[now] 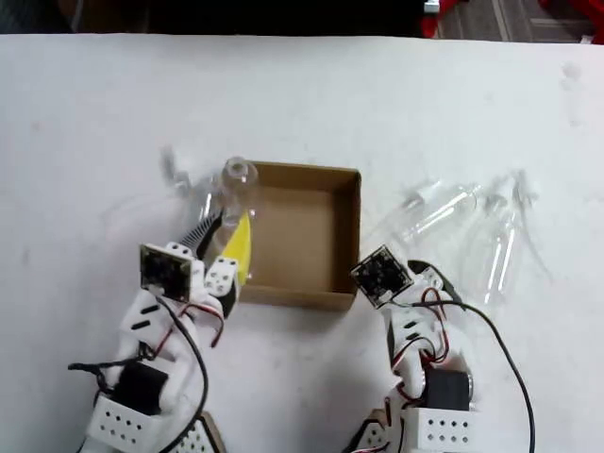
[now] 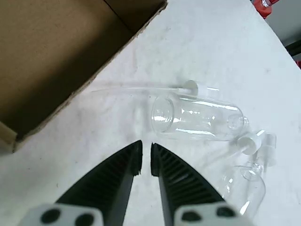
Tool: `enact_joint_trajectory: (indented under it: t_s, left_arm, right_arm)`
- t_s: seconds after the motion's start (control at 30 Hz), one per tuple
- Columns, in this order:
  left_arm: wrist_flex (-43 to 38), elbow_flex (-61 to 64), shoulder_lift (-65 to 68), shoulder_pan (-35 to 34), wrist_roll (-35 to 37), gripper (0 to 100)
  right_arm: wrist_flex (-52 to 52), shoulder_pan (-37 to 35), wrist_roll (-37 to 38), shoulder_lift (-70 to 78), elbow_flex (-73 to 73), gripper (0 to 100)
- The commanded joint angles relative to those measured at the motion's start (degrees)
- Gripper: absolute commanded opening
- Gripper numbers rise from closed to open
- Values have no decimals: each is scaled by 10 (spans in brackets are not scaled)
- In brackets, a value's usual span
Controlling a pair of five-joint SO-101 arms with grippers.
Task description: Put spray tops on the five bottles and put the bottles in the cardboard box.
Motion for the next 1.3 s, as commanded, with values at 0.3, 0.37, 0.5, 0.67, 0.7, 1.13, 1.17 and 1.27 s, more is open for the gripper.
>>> enact_joint_trajectory:
  t_s: [0.3, 0.37, 0.5, 0.67, 0.7, 1.13, 1.17, 1.27]
  left_arm:
    - [52, -3, -10, 1, -25, 24]
    - [61, -4, -10, 1, -25, 24]
    - [79, -6, -10, 0, -24, 24]
    - [78, -6, -10, 0, -24, 24]
    - [78, -6, -10, 0, -24, 24]
    - [79, -7, -10, 0, -2, 252]
    - [79, -7, -10, 0, 2, 252]
    - [80, -18, -10, 0, 4, 252]
  right_arm:
    - [4, 3, 4, -3, 5, 16]
    - [4, 3, 4, -3, 5, 16]
    - [4, 3, 4, -3, 5, 16]
    - [4, 3, 5, -3, 5, 16]
    - [4, 3, 5, -3, 5, 16]
    - [4, 3, 5, -3, 5, 16]
    - [4, 3, 5, -3, 5, 16]
    - [4, 3, 5, -3, 5, 16]
